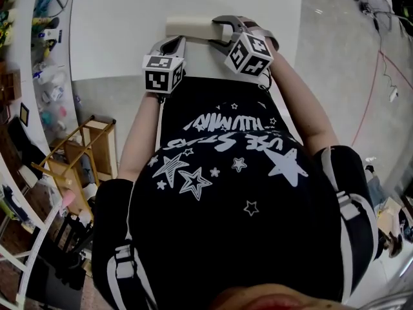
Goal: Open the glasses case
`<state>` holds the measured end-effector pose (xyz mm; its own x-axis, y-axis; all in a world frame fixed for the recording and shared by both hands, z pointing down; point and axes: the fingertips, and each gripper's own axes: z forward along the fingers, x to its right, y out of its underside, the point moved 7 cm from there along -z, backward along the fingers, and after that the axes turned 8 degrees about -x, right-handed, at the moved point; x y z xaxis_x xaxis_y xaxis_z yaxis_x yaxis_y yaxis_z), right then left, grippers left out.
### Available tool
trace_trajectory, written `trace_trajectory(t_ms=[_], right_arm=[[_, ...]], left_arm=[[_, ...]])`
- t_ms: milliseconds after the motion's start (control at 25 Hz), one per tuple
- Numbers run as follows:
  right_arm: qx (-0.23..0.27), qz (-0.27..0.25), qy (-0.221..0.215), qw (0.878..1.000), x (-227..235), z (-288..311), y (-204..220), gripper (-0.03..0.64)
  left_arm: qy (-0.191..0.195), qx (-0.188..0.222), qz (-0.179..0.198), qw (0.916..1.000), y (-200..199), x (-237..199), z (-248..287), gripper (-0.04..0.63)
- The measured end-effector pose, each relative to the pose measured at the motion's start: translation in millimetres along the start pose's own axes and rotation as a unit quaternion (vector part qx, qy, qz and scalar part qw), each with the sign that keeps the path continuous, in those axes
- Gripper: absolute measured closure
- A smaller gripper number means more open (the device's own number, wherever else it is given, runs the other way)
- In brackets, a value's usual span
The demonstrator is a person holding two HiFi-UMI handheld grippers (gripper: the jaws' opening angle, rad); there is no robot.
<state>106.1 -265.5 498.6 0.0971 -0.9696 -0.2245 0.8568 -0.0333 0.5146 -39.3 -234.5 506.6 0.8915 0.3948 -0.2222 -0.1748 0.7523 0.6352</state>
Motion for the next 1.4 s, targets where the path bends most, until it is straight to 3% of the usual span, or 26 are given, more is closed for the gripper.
trace_trajectory(t_ms=[320,760,1040,1400], right_arm=[[-0.008,0.004,-0.004,1.0,-1.5,0.9,-1.6,0.368],[0.005,0.039,-0.045,0.998,9.5,-3.2,-1.3,0.368],[0.019,0.032,0.01,0.999,8.9,-15.0,-6.3,0.37],[0.057,0.098,0.057,0.992,41.7,-32.8,-9.6,0.393]], left_arm=[[0.001,0.001,0.002,1.0,2.0,-0.4,-1.0,0.583],[0.007,-0.004,0.009,0.9999,1.2,-0.3,-0.4,0.583],[0.012,-0.007,0.017,0.9998,1.9,-1.0,-0.2,0.583],[0.02,-0.012,0.019,0.9995,0.9,-2.6,-3.2,0.583]])
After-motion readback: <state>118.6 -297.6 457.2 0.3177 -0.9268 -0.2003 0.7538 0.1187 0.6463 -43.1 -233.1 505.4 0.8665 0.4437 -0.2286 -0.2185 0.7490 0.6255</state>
